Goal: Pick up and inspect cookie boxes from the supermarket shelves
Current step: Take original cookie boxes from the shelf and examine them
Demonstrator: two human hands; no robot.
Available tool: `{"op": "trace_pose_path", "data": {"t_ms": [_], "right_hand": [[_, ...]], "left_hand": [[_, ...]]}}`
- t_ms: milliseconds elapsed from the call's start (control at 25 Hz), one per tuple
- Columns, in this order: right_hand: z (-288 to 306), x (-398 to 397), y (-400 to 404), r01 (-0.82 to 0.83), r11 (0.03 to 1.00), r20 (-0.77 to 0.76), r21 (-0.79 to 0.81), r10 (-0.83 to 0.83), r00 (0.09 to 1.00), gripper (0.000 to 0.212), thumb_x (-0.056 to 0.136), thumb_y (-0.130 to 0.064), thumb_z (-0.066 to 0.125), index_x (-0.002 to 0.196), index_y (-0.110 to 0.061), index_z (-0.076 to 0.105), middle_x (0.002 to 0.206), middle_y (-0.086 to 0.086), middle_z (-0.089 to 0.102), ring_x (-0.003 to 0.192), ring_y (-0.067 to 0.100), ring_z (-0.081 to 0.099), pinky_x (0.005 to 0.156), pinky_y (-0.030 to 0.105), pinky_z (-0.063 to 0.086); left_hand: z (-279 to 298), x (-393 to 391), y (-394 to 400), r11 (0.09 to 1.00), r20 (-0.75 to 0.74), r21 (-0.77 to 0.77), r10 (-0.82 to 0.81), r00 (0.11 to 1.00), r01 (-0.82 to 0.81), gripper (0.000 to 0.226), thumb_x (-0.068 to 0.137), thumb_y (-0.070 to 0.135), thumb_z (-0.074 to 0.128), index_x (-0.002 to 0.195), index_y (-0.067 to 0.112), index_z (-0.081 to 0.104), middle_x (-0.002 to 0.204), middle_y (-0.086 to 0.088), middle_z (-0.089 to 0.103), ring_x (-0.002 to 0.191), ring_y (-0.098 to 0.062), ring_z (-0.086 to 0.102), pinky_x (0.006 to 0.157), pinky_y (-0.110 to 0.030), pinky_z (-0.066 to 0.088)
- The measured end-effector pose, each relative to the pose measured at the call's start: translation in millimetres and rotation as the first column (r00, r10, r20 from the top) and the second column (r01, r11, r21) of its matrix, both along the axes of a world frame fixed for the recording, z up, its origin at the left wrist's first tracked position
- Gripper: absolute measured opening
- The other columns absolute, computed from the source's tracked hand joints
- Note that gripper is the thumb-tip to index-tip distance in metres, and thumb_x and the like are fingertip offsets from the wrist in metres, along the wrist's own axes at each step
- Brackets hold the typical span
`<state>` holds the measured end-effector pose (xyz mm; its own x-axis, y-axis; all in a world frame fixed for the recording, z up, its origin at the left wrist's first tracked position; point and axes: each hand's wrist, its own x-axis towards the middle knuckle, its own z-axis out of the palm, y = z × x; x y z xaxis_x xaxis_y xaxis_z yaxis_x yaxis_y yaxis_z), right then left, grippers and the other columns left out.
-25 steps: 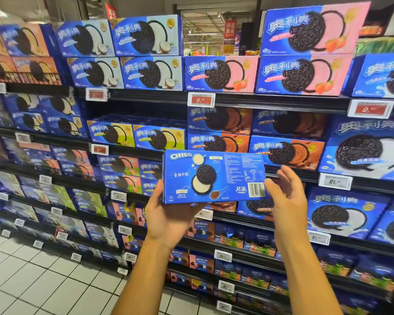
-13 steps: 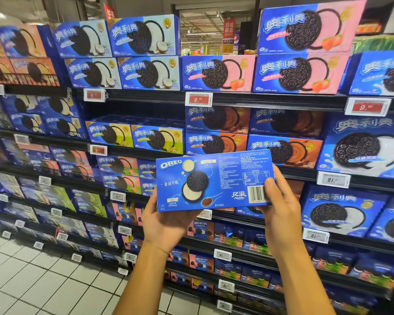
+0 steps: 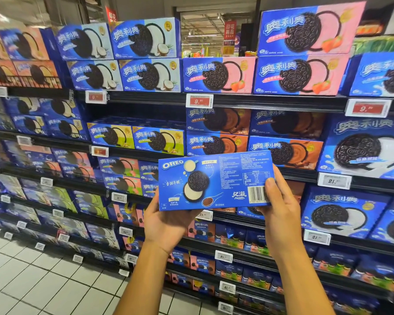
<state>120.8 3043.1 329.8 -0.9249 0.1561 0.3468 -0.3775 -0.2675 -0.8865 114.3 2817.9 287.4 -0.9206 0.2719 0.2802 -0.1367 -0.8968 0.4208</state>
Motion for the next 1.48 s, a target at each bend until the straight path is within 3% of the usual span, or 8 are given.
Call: {"op": "trace_pose_path", "data": {"t_ms": [240,440,600,720,880,1120,1360,1480], "right_hand": [[-0.6,2.0,0.4,-0.011,1.000,-0.033,-0.019,0.010,0.999,0.053,0.092,-0.042,0.059,0.143,-0.033,0.053,0.135,0.004,0.066,0.115,0.021,0.063,0.102,0.052,0.047],[0.5,-0.1,0.5,0.013,1.000,-0.022,-0.012,-0.014,1.000,0.051,0.095,-0.047,0.058,0.143,-0.034,0.052,0.131,-0.005,0.068,0.112,0.012,0.065,0.095,0.037,0.053],[-0.2,-2.9,-1.0,0.066,0.996,0.050,0.060,-0.069,0.996,0.052,0.097,-0.053,0.050,0.147,-0.041,0.043,0.141,-0.019,0.057,0.128,0.008,0.055,0.108,0.038,0.044],[1.5,2.4,-6.0,0.130,0.978,0.040,0.166,-0.139,0.990,0.054,0.099,-0.047,0.053,0.149,-0.045,0.034,0.146,-0.031,0.040,0.133,-0.008,0.039,0.104,0.019,0.035],[13.5,13.4,-29.6,0.023,0.958,-0.038,0.284,-0.012,0.999,0.052,0.096,-0.048,0.057,0.145,-0.040,0.042,0.139,-0.037,0.045,0.122,-0.026,0.041,0.087,-0.004,0.036],[14.0,16.9,-54.6,-0.161,0.959,-0.043,0.231,0.175,0.984,0.063,0.090,-0.053,0.050,0.147,-0.027,0.045,0.142,-0.014,0.057,0.127,-0.003,0.054,0.102,0.016,0.046],[10.7,9.1,-26.3,-0.102,0.995,0.037,-0.009,0.102,0.994,0.043,0.090,-0.063,0.046,0.106,-0.037,0.077,0.108,-0.004,0.077,0.097,0.013,0.073,0.074,0.026,0.058],[11.2,4.3,-4.3,-0.144,0.972,0.042,-0.186,0.154,0.987,0.046,0.095,-0.061,0.039,0.109,-0.039,0.076,0.115,-0.003,0.075,0.101,0.014,0.072,0.082,0.043,0.060]], "left_hand": [[14.0,6.9,0.9,0.998,0.017,-0.007,0.058,0.998,-0.058,0.061,0.075,0.035,0.081,0.128,0.011,0.065,0.141,-0.020,0.054,0.124,-0.044,0.055,0.095,-0.063,0.048],[21.5,10.5,-0.1,0.997,-0.027,-0.037,0.068,0.997,-0.069,0.058,0.078,0.039,0.077,0.128,0.011,0.065,0.138,-0.018,0.057,0.122,-0.041,0.058,0.098,-0.060,0.048],[29.0,14.4,2.6,0.968,0.003,-0.137,0.213,0.977,-0.211,0.054,0.083,0.043,0.070,0.129,0.015,0.065,0.138,-0.013,0.058,0.124,-0.036,0.057,0.107,-0.061,0.038],[42.1,17.9,11.6,0.902,-0.085,-0.228,0.358,0.930,-0.367,0.052,0.097,0.035,0.047,0.143,0.011,0.048,0.134,-0.010,0.062,0.118,-0.031,0.061,0.100,-0.053,0.049],[61.6,24.3,39.7,0.713,-0.277,-0.399,0.505,0.817,-0.576,0.046,0.092,0.024,0.057,0.136,0.012,0.053,0.128,-0.009,0.066,0.112,-0.024,0.066,0.088,-0.034,0.056],[54.5,31.9,73.6,0.611,-0.365,-0.507,0.487,0.794,-0.608,0.044,0.095,0.031,0.049,0.136,0.016,0.056,0.132,0.001,0.065,0.124,-0.016,0.059,0.097,-0.026,0.050],[55.0,28.8,60.5,0.508,-0.408,-0.592,0.480,0.776,-0.626,0.035,0.094,0.036,0.047,0.122,0.029,0.066,0.128,0.014,0.066,0.121,0.001,0.056,0.087,-0.007,0.044],[53.8,16.3,38.7,0.404,-0.345,-0.585,0.660,0.667,-0.703,0.028,0.097,0.016,0.054,0.120,0.028,0.062,0.126,0.012,0.063,0.108,0.011,0.059,0.081,-0.005,0.045]]}}
